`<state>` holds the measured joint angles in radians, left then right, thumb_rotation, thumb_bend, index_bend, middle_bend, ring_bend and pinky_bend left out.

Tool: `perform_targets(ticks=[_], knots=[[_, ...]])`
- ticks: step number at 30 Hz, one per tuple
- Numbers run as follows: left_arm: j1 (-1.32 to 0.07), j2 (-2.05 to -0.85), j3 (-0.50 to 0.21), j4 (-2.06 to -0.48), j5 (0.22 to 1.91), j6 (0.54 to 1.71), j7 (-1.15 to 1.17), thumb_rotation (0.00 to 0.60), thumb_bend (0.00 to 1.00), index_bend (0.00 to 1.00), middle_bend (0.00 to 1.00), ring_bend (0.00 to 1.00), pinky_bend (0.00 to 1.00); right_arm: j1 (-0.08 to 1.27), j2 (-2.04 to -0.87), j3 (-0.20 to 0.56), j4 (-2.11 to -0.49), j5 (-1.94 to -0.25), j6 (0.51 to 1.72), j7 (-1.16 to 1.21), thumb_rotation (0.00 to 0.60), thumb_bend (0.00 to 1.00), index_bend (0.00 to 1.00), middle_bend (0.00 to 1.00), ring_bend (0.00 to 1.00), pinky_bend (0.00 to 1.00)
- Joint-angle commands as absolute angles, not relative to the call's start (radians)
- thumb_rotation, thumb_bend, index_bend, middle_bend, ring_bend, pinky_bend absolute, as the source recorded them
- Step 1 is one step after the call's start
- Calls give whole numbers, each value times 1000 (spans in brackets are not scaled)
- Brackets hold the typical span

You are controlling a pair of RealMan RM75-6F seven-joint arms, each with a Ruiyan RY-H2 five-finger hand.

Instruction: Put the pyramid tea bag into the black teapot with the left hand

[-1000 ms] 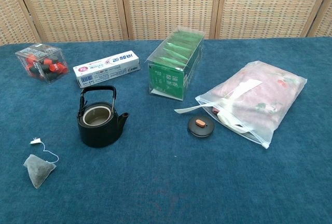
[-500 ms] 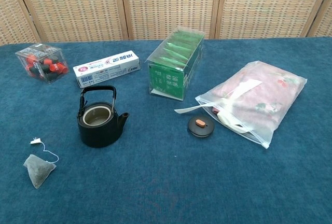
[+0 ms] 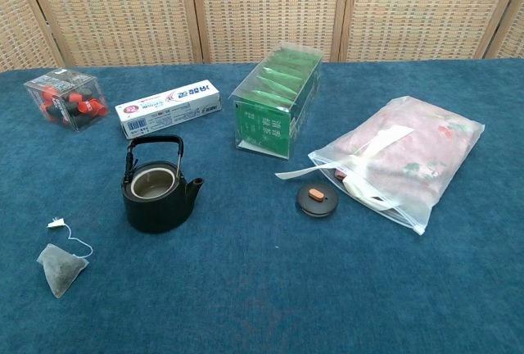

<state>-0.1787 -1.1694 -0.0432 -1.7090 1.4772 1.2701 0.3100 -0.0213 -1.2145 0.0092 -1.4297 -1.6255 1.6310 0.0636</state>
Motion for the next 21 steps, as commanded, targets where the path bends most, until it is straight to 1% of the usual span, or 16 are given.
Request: perform_targets(ticks=[1,9,14,21], knots=[[-200,-1198,-49,-1689,1459,1243,330,600,442,403,35,0,0,-21,-1214,9,-1430,-1624,1630,63,600,72,91,137,0,84],[-235,-1288,-62,-1616,1412,1206,348,600,436,427,28,0,0,-23,-1214,11,-1431,-1616,1625,59,600,71,92,138,0,84],[-249,-1345,-74,-1569,1384,1199,339,600,378,447,28,0,0,-21,-1213,12,-1433,-1613,1619,56,600,71,92,138,0,84],[-266,-1411,-79,-1507,1352,1180,334,600,378,495,28,0,0,-21,-1213,14,-1431,-1606,1614,57,600,72,92,138,0,84]])
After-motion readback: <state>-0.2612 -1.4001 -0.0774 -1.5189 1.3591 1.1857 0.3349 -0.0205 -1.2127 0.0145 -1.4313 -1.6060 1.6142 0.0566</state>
